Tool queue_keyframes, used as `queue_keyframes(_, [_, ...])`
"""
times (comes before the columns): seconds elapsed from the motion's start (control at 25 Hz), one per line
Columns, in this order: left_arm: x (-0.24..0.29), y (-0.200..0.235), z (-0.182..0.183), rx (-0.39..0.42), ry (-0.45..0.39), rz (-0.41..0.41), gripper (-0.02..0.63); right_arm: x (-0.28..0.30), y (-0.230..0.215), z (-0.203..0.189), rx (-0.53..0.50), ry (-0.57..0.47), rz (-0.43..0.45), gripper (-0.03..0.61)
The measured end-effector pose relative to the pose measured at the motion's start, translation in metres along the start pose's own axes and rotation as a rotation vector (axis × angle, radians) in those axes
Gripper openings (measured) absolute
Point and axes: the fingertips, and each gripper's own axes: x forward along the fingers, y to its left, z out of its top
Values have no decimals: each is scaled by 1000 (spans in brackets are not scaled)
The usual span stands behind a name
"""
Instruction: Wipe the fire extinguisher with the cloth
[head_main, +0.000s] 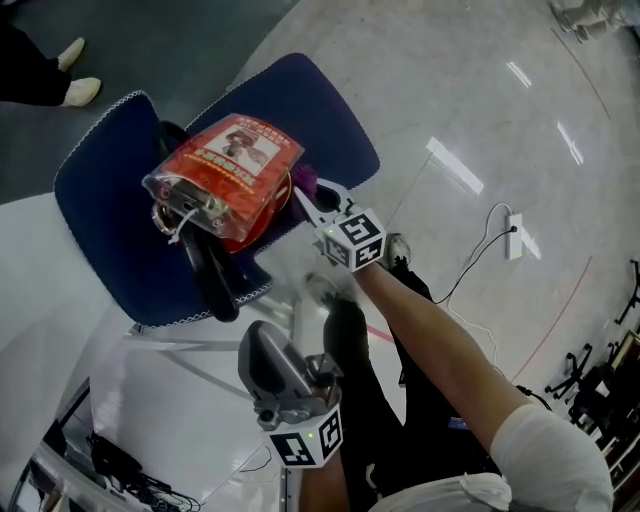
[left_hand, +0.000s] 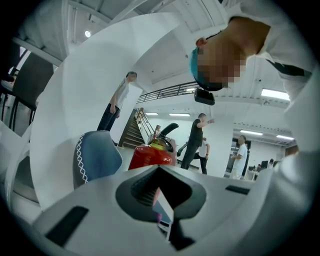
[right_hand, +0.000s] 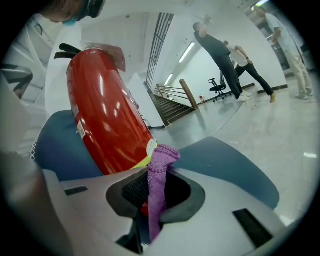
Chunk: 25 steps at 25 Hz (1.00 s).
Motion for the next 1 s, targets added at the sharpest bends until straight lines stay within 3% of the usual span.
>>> queue_keyframes(0.48, [-7,-35,54,69,-46,-19,5,-48,61,92,34,-104,54,58])
queue_keyframes(0.8, [-9,-56,96,78,-84,-37,5,-77,101,159,-33,-183,62,58])
queue_keyframes(1.0, [2,-58,99,78,-97,-64,5,-87,111,185,-58,-229,55,58])
